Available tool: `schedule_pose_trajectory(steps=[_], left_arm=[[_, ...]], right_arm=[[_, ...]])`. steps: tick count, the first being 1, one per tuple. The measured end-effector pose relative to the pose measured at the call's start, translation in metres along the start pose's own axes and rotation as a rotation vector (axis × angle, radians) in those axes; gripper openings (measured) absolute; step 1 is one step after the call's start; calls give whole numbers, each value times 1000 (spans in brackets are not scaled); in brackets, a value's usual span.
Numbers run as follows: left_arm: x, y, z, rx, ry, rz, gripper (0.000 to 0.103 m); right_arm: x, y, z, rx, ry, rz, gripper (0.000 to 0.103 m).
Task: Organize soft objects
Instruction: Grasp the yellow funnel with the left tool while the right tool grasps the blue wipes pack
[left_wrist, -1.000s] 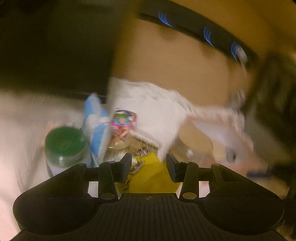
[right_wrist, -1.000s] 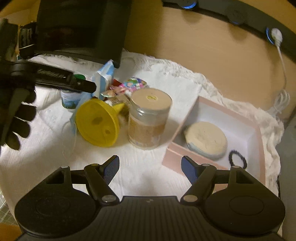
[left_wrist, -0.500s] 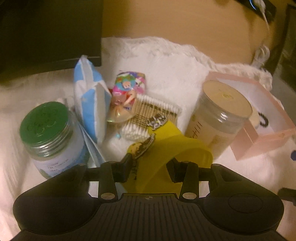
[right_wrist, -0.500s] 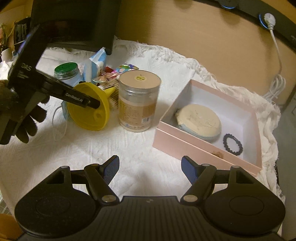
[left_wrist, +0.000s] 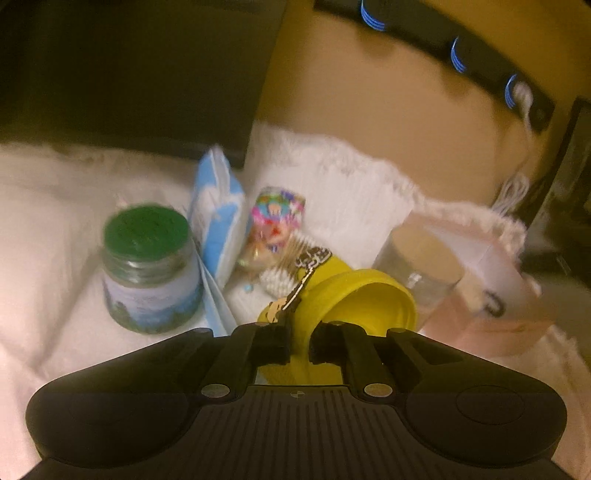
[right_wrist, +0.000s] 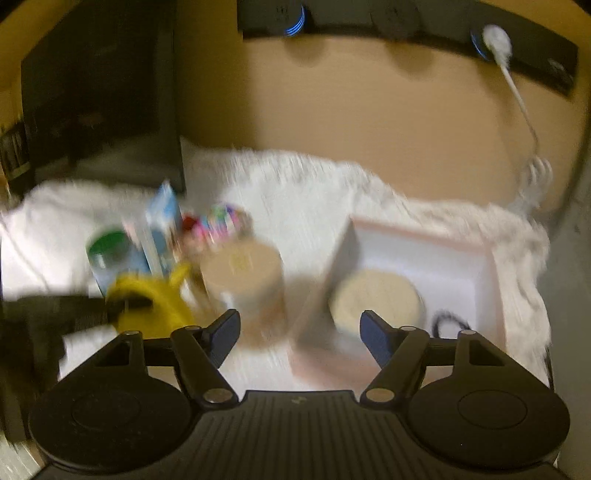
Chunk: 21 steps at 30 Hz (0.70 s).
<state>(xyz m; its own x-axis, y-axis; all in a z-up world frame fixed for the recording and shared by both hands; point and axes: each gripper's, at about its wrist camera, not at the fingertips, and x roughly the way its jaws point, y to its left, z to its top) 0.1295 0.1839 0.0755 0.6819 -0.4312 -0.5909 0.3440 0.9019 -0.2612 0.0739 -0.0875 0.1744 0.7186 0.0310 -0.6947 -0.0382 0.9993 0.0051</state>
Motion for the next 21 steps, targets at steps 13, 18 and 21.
schedule_pose_trajectory(steps=[13,18,21], left_arm=[[-99,91,16,-131,-190,185,10],[-98,128,15,-194,-164,263,10],[-93,142,19,-213,-151,281,10]], right_arm=[[131,114,121,18,177,230,71],[206,158,120,-41,293,120,71],[227,157,114,-13,340,119,48]])
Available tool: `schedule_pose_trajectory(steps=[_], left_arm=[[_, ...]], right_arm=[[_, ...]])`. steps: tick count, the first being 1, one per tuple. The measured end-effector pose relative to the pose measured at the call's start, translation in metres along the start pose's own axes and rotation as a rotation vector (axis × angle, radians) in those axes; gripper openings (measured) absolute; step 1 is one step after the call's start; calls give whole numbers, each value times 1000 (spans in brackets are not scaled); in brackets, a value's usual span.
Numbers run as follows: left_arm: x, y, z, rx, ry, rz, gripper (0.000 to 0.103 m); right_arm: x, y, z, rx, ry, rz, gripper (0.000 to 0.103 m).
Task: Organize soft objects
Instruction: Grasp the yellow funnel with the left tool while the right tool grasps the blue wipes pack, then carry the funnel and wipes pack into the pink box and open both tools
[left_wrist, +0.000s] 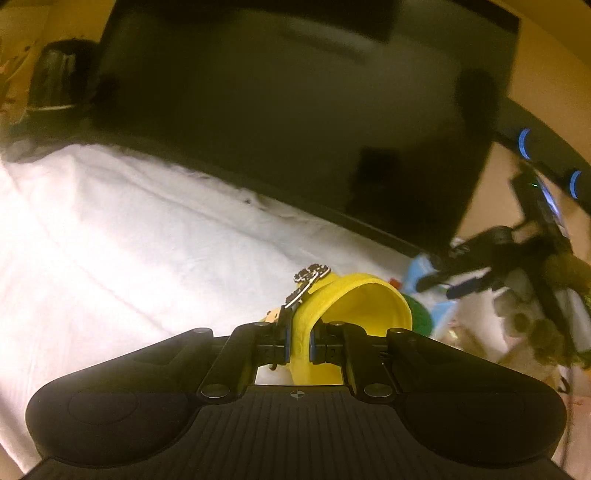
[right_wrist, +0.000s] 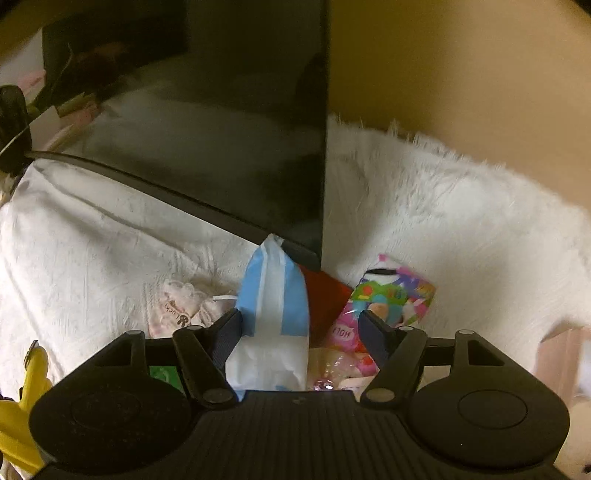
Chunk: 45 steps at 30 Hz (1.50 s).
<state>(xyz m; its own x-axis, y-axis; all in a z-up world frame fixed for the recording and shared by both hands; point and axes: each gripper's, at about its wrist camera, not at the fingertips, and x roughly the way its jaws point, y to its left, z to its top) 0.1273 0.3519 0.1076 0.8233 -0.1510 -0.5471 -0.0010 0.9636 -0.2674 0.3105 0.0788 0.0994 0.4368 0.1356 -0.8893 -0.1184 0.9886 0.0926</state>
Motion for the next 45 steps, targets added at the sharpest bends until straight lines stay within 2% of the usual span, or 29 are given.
schedule_pose_trajectory(steps=[1,2,4,11,20,24,28,33,36,38,40,41,43,45], left_arm=[[3,3,3,-12,7,-2,10],[5,9,6,-25,14,-5,10],[10,12,11,-40,18,-7,10],[20,-10,32,-37,-32,-28,10],[16,-98,46,35,-72,-157,10],[11,-149,47,81,-79,-256,10],[15,-202,45,123,-55,-373,11],[30,-274,36,181,32,-509,11],[52,-317,24,223,99,-572,12],[71,-345,11,204,148,-612,13],[92,-366,-4,137,231,-651,18],[107,-377,-16,121,300,-649,21],[132,-402,-44,222,429,-592,21],[149,-415,-73,315,494,-556,26]], right_arm=[[1,-5,-1,22,18,46,34],[0,-9,0,38,33,82,34],[-13,-14,-1,47,31,96,29],[-102,-34,-17,21,-102,158,19],[-206,-97,-46,74,-293,150,17],[-248,-130,-59,105,-375,137,17],[-277,-166,-74,140,-450,77,17],[-297,-215,-101,218,-498,-15,17],[-306,-238,-116,245,-518,-69,17],[-306,-251,-122,267,-520,-91,17],[-304,-263,-128,286,-514,-113,16],[-300,-268,-130,296,-506,-125,16],[-291,-277,-137,309,-487,-142,16],[-275,-286,-144,316,-458,-143,16]])
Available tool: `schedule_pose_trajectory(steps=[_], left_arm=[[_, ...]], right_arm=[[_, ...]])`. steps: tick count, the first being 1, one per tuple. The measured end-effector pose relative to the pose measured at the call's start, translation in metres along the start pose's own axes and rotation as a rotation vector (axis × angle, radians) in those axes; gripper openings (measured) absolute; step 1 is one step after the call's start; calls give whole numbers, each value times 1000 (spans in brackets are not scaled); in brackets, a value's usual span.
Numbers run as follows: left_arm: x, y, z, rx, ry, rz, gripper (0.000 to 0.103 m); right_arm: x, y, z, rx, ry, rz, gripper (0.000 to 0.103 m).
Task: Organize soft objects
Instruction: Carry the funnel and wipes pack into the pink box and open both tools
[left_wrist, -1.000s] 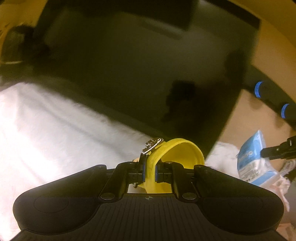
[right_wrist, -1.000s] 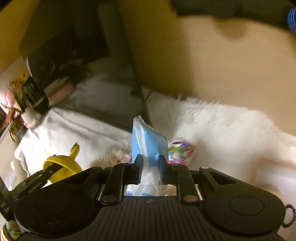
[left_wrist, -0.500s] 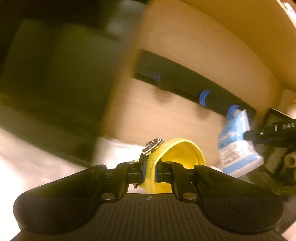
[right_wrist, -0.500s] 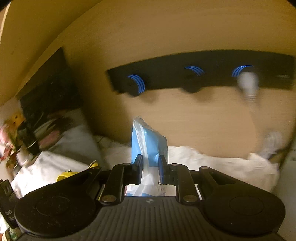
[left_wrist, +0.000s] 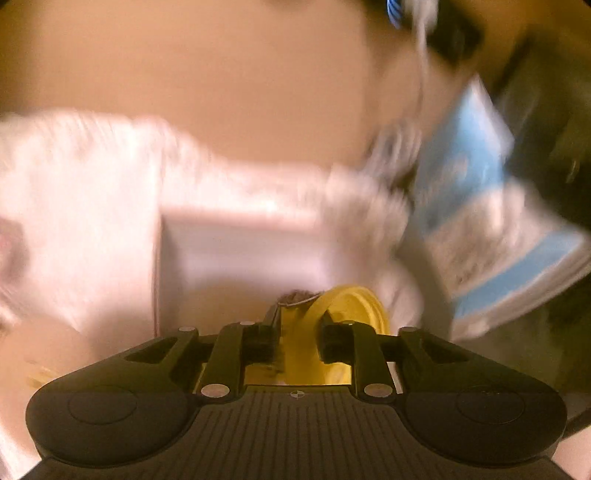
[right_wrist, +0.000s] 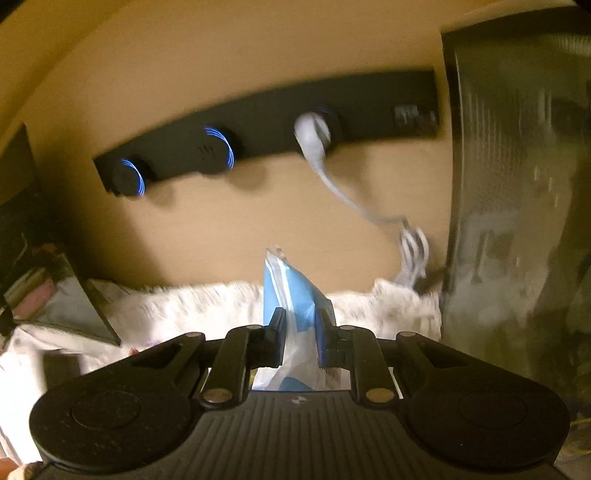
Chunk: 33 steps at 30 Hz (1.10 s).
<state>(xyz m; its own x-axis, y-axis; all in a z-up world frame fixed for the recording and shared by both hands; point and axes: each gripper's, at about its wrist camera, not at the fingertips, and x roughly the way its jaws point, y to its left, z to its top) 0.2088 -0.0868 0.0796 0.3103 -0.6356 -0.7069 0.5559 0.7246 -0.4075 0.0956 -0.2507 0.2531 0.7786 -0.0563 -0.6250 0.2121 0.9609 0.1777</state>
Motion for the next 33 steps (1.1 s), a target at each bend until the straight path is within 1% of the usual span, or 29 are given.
schedule_pose_trajectory(steps=[1,2,5,7,11,13,15,16,18,20,21,22,23,24,25,26,27,28,29,30,31,33], left_arm=[[6,0,-6,8,14,-4,26],[6,-2,-12,16,6,4,26],[-10,-7,-19,80,-59,23,26],[-26,-7,-18,95,-95,25,25],[-64,7,-20,72,-157,35,25],[-77,9,-23,70,-181,27,25],[-83,12,-23,60,-182,25,25],[-86,14,-22,55,-181,23,25],[-95,18,-24,36,-207,10,25],[-112,24,-28,17,-238,8,25],[-121,26,-31,17,-249,16,25],[-129,29,-36,22,-258,35,25],[-136,31,-41,30,-265,60,25],[-142,35,-49,41,-275,95,25],[-148,40,-58,50,-293,146,25],[-155,45,-67,50,-319,211,25],[-162,52,-78,43,-349,293,25],[-167,61,-88,25,-372,376,25],[-172,73,-96,-10,-388,445,25],[-177,90,-106,-78,-398,497,25],[-181,106,-112,-146,-396,516,25],[-187,139,-125,-298,-372,530,25]], right_arm=[[8,-4,-6,5,23,-4,16],[21,-8,-12,13,57,-10,16],[52,-16,-29,18,120,-34,16],[70,-17,-36,5,144,-63,16],[110,-13,-47,-30,191,-86,16],[134,-9,-52,-40,236,-90,16],[153,-3,-58,-62,282,-108,16],[160,1,-62,-85,297,-129,16],[167,5,-67,-121,311,-158,17],[162,1,-65,-94,318,-140,19],[158,-2,-62,-69,316,-134,22],[152,-5,-60,-48,309,-121,27],[142,-5,-56,-40,289,-106,29],[133,-4,-54,-44,266,-107,35],[124,-1,-53,-53,242,-114,41],[113,4,-52,-69,215,-113,44],[103,9,-53,-89,191,-104,48],[92,16,-55,-114,167,-94,50],[84,23,-57,-136,151,-85,50],[76,32,-59,-162,138,-74,50],[70,40,-62,-185,130,-63,50],[58,59,-71,-223,120,-36,50]])
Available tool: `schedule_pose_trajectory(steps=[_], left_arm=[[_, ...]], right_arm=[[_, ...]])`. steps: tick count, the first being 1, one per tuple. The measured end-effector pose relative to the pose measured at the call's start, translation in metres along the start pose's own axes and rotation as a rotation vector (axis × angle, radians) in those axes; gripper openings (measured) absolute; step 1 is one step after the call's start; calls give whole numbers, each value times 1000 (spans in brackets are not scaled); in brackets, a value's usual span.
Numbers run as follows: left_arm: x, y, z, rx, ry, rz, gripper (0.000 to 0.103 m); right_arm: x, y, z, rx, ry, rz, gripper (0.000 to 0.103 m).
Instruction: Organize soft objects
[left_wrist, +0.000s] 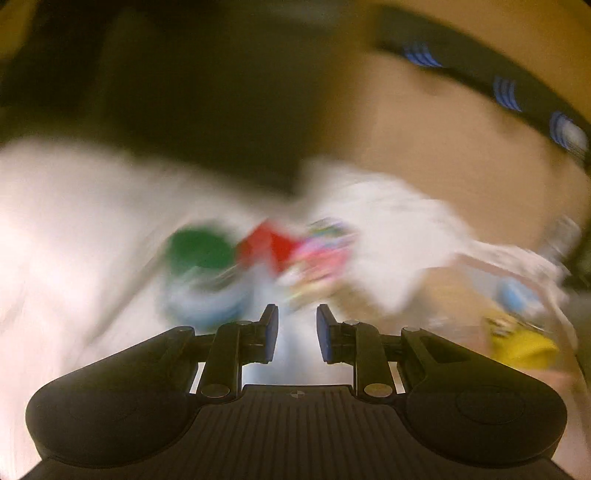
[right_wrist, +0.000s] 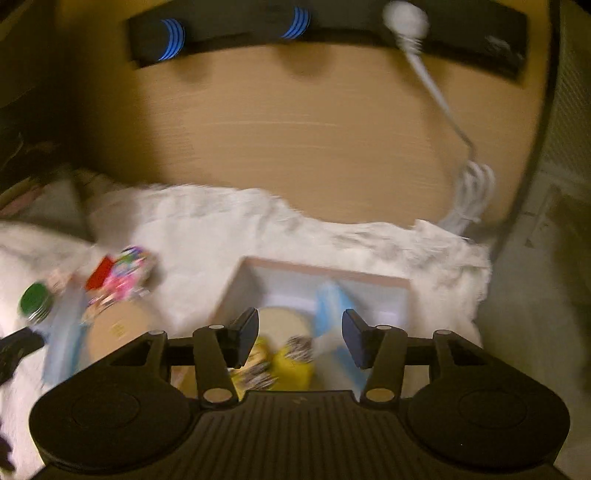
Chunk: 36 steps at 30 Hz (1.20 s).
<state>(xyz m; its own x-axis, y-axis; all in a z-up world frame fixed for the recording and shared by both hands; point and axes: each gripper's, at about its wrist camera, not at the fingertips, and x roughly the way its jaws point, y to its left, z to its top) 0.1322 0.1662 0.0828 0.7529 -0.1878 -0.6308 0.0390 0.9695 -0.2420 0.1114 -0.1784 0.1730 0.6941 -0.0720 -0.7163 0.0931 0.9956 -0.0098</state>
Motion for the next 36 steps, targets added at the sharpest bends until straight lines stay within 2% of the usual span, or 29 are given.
schedule_pose_trajectory(steps=[3,7,9,11,14,17,22,28,30,33,35,36], left_arm=[[14,29,0,-97,51,17,25],[28,40,6,-147,76,-6,25],[34,41,7,-153,77,-24,25],[39,41,7,-150,98,-76,25],[42,43,6,-149,146,-180,25],[34,48,4,-117,144,-217,25],[9,78,9,-75,103,-160,25],[-3,130,15,-152,74,-54,25],[-4,140,14,-171,81,-45,25],[-3,146,10,-176,100,-62,25],[-1,147,6,-173,115,-77,25],[0,146,5,-173,122,-83,25]], right_arm=[[-8,28,-16,-21,1,47,51],[-11,64,-37,-46,23,102,51],[-11,83,-48,-100,22,113,52],[-9,100,-57,-152,22,116,53],[-5,121,-65,-195,34,168,53],[3,144,-64,-221,34,224,58],[28,188,-55,-225,51,293,59],[66,244,-51,-226,112,361,60],[80,256,-53,-240,127,354,60],[101,269,-60,-273,140,297,60],[111,268,-62,-252,162,285,57],[113,265,-64,-232,173,286,45]])
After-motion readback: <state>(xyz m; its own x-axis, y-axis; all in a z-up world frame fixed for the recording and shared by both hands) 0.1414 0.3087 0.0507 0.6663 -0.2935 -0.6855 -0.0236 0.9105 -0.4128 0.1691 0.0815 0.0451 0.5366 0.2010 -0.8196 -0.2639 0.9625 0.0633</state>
